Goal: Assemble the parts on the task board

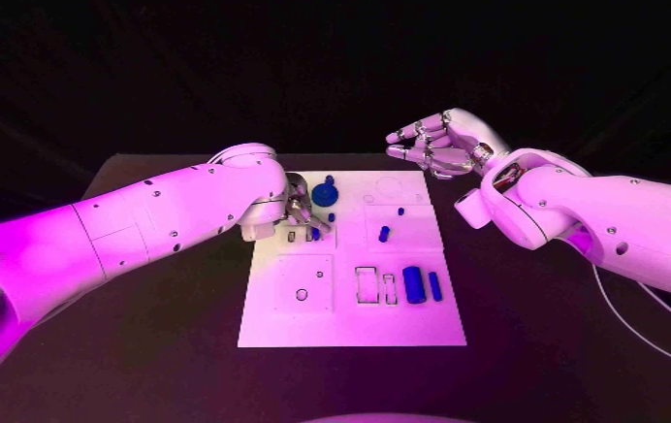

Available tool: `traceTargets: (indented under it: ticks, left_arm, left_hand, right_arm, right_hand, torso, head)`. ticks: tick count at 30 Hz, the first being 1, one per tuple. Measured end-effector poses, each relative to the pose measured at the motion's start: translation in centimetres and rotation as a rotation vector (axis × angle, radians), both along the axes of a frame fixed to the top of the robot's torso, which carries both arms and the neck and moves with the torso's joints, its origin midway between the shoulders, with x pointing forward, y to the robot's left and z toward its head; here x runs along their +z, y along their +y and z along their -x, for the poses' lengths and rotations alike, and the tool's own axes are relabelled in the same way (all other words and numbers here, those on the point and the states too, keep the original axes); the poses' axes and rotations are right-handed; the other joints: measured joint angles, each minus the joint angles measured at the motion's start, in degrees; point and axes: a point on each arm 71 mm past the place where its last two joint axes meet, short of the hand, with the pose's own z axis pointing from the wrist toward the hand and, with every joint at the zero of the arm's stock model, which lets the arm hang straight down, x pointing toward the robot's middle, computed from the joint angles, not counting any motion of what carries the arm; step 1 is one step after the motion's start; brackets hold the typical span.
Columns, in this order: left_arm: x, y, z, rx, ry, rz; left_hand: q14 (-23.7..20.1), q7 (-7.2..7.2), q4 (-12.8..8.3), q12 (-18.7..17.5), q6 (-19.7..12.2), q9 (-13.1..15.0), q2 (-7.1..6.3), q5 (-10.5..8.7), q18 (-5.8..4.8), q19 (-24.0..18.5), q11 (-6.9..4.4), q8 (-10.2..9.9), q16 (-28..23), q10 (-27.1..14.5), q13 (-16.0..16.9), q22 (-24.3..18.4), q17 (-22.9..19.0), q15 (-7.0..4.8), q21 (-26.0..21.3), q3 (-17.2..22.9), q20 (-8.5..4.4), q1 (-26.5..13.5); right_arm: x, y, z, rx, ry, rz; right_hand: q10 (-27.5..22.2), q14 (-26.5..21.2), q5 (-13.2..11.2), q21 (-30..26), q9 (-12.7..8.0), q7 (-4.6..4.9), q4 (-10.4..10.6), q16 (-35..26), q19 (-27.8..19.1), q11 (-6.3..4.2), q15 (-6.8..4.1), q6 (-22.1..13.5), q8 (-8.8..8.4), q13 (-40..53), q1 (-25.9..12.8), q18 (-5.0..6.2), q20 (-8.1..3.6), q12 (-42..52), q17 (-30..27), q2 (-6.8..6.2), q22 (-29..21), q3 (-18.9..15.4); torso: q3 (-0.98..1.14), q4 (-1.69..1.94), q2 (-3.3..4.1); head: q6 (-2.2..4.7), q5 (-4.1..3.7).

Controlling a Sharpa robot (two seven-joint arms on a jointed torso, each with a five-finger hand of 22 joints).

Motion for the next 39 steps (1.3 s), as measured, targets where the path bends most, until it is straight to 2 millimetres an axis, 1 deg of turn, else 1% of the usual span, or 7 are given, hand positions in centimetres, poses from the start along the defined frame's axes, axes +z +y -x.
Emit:
traceTargets:
  ticks: [11, 15, 21, 24, 27, 32, 39]
  left_arm:
    - [0.2, 0.0, 0.0, -0.005, 0.010, 0.007]
    - [0.2, 0.0, 0.0, -0.006, 0.012, 0.011]
    - [0.1, 0.4, 0.3, -0.003, 0.012, 0.022]
    - [0.0, 0.7, 0.4, 0.006, 0.004, 0.030]
    - [-0.1, 1.1, 0.6, 0.019, -0.008, 0.043]
    - [-0.2, 1.4, 0.9, 0.035, -0.027, 0.067]
    - [-0.8, 2.1, 1.4, 0.065, -0.051, 0.097]
  left_hand:
    - [0.06, -0.27, -2.32, -0.17, -1.10, 0.69, -0.96, -0.24, 0.00, -0.07, -0.41, -0.14, 0.00, -0.05, 0.05, 0.00, -0.01, -0.37, 0.00, 4.57, -0.36, 4.14]
    - [0.06, -0.02, -2.56, -1.17, -2.27, 0.55, -3.44, 1.49, 0.00, -0.01, -0.64, -1.46, 0.00, -0.23, -0.56, 0.00, -0.01, -0.54, 0.00, 7.86, -0.42, 6.63]
    - [-0.08, 0.90, 6.19, -2.06, -2.19, 1.75, -5.76, 2.07, 0.00, -0.01, -0.47, -2.39, 0.00, -0.37, -1.46, 0.00, -0.01, -0.04, 0.00, 17.06, -0.42, 8.31]
    - [-0.04, 1.24, 7.02, -2.46, -1.82, 2.59, -11.33, 2.07, 0.00, -0.01, -0.03, -2.48, 0.00, -0.14, -6.94, -0.01, -0.02, 0.05, 0.00, 24.77, -0.42, 7.85]
    - [0.00, 1.33, 6.78, -1.46, -1.73, 3.38, -15.78, 2.07, 0.00, -0.01, -0.05, -2.08, 0.00, 0.29, -1.09, 0.00, -0.02, 0.00, 0.00, 31.83, -0.41, 5.75]
    - [0.00, 1.33, 5.52, -1.61, -1.71, 5.04, -17.90, 2.07, 0.00, -0.13, 0.12, -1.86, 0.00, 0.52, -0.79, -0.01, -0.02, 0.00, 0.00, 36.71, -0.29, 3.22]
    - [0.00, 1.42, 5.12, -1.61, -1.60, 5.81, -18.28, 2.06, 0.00, -0.23, 0.04, -1.45, 0.00, 1.00, -0.48, -0.01, -0.03, 0.00, 0.22, 38.68, -0.20, 0.90]
  right_arm:
    - [0.0, 0.0, 0.0, 0.000, 0.002, 0.001]
    - [-0.1, 0.1, 0.0, 0.000, 0.002, 0.002]
    - [-0.1, 0.1, 0.0, 0.000, 0.004, 0.001]
    - [-0.1, 0.1, 0.0, 0.000, 0.004, 0.001]
    - [-0.2, 0.1, 0.0, -0.001, 0.005, 0.001]
    - [-0.2, 0.0, -0.1, -0.002, 0.005, 0.002]
    - [-0.2, -0.1, 0.0, -0.005, 0.005, 0.002]
  right_hand:
    - [-0.22, 0.00, 0.00, -0.27, 0.00, 0.00, 0.00, -0.22, -0.42, -0.21, 0.00, 0.00, 0.00, -0.26, 0.00, -0.01, -0.01, -0.23, -0.21, 0.00, -0.43, 0.00]
    - [-0.22, 0.00, 0.22, -0.27, 0.00, 0.00, 0.18, -0.22, -0.42, -0.21, 0.00, 0.00, 0.00, -0.26, 0.00, -0.01, 0.00, -0.23, -0.21, 0.00, -0.42, -0.18]
    - [-0.22, 0.00, 0.22, -0.27, 0.00, 0.00, 0.18, -0.22, -0.42, -0.21, 0.00, 0.00, 0.00, -0.26, 0.00, -0.01, 0.00, -0.23, -0.21, 0.00, -0.48, -0.18]
    - [-0.22, 0.00, 0.22, -0.27, -0.01, 0.00, 0.18, -0.22, -0.42, -0.21, 0.00, 0.00, 0.00, -0.26, 0.00, -0.01, 0.00, -0.23, -0.21, 0.00, -0.48, -0.18]
    - [-0.22, 0.00, 0.22, -0.27, -0.01, 0.00, 0.32, -0.22, -0.41, -0.21, 0.00, 0.00, 0.00, -0.26, 0.00, -0.01, 0.00, -0.23, -0.21, 0.00, -0.48, -0.32]
    - [-0.21, 0.00, 0.22, -0.27, -0.01, 0.00, 0.32, -0.22, -0.41, -0.21, 0.00, 0.00, 0.00, -0.26, 0.00, -0.01, 0.00, -0.23, -0.21, 0.00, -0.48, -0.32]
    - [-0.21, 0.00, 0.21, -0.26, -0.01, 0.00, 0.32, -0.22, -0.41, -0.21, 0.00, 0.00, 0.00, -0.31, 0.00, -0.01, 0.00, -0.23, -0.21, 0.00, -0.48, -0.32]
  torso:
    - [0.01, 0.04, 0.00]
    - [0.01, 0.04, 0.01]
    - [0.02, 0.08, 0.02]
    - [0.05, 0.11, 0.02]
    - [0.08, 0.12, 0.03]
    - [0.08, 0.17, 0.02]
    - [0.05, 0.28, -0.02]
  head:
    - [-0.28, 0.01]
    - [-0.34, 0.04]
    - [-0.41, 0.10]
    - [-0.44, 0.19]
    - [-0.42, 0.44]
    - [-0.38, 0.68]
    - [-0.55, 0.83]
